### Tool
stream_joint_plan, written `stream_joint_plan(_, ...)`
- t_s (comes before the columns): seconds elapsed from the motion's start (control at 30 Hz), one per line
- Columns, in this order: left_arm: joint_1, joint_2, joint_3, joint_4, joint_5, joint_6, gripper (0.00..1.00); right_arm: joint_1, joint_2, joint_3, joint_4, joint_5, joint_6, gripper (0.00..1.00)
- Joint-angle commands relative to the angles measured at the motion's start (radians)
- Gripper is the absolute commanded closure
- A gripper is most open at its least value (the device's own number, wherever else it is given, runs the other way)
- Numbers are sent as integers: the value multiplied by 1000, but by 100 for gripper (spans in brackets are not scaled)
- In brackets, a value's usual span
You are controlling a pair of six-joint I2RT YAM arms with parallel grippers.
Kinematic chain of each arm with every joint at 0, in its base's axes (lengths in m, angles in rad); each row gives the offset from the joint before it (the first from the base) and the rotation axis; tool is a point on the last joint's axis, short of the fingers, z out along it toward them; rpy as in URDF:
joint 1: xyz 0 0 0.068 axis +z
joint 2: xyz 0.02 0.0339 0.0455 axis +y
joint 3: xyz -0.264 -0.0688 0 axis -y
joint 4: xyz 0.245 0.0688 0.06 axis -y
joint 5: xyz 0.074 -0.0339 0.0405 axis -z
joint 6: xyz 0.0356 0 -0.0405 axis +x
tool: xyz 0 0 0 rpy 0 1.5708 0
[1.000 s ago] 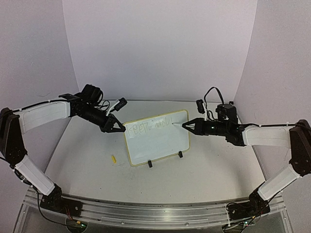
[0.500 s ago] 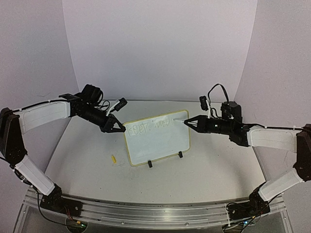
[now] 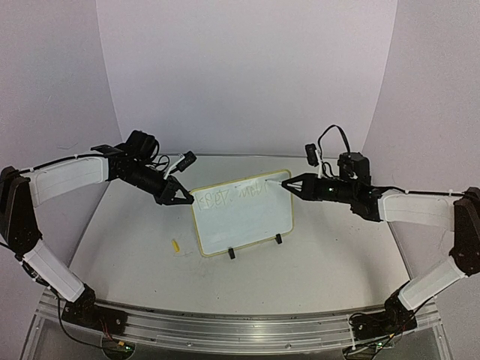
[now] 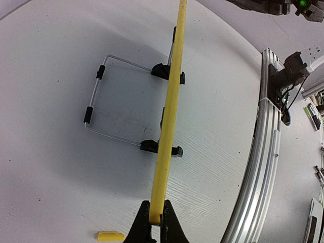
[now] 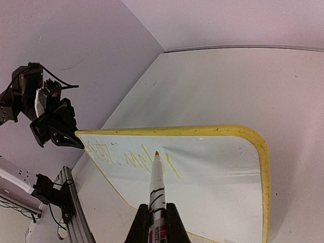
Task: Write a sentence on the whiteboard
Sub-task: Write on the whiteboard with the whiteboard marker without the cap.
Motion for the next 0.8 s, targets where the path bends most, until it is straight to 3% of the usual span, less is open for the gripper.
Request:
stream_joint_plan(0.0,-7,12,13,-2,-66,36,100,-2,19,49,14,-3,-20,100)
stream_joint_plan(0.53,-9,21,15,-3,-65,36,100,-1,38,52,24,45,-12,100)
stream_joint_plan(0.77,-9,17,14,-2,-68,38,100,-1,-25,19,43,-11,-7,100)
